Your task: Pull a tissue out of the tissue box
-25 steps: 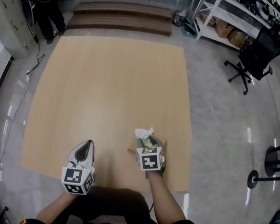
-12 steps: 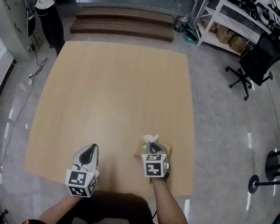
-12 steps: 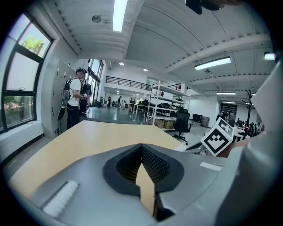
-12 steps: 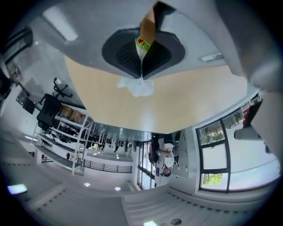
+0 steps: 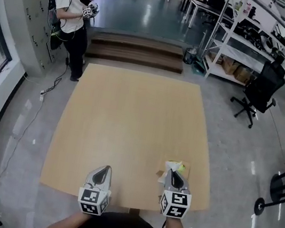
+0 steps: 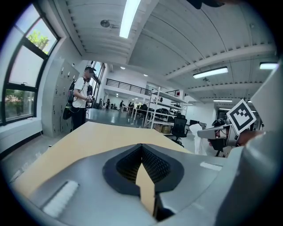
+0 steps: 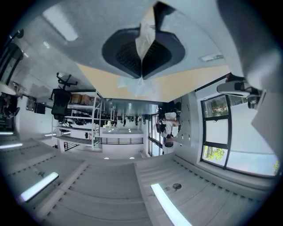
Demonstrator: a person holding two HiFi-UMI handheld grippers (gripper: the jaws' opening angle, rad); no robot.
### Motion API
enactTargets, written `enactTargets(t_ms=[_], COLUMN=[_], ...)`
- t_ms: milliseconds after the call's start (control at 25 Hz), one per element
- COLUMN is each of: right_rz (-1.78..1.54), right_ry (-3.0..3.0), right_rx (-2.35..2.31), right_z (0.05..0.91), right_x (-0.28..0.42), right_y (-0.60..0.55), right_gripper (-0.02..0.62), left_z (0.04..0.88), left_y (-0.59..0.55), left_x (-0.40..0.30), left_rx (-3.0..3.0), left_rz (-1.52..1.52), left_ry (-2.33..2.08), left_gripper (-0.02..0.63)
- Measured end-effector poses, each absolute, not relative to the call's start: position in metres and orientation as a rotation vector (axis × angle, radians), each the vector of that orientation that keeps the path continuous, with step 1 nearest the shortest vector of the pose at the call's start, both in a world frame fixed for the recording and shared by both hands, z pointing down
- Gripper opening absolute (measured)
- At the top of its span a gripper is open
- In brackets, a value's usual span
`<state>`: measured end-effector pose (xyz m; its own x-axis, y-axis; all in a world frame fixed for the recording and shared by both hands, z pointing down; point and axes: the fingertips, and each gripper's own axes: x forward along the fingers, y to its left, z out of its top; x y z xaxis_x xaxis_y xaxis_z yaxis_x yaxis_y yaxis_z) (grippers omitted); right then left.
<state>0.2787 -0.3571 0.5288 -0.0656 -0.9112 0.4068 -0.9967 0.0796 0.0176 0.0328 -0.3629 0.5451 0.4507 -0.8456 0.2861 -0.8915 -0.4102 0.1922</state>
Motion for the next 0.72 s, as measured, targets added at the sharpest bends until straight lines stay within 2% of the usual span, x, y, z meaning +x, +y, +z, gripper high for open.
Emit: enactTargets(t_ms=[360,720], right_rz=[0.436,0.394], right_ry=[-2.048,-2.133], right_rx=[1.932,1.825], right_z=[0.536,0.539], right_x=[0.160,0.094], right_y=[-0.245,-0.173], right_gripper=[0.002,0.002], left_z=[0.564,0.569], left_y=[-0.280,-0.212], left_x=[-0.050,-0.104], left_rx=[2.414,2.360], left_rz=[0.228,0.162], left_ry=[-1.383,-1.460], left_gripper=[0.018,0.018])
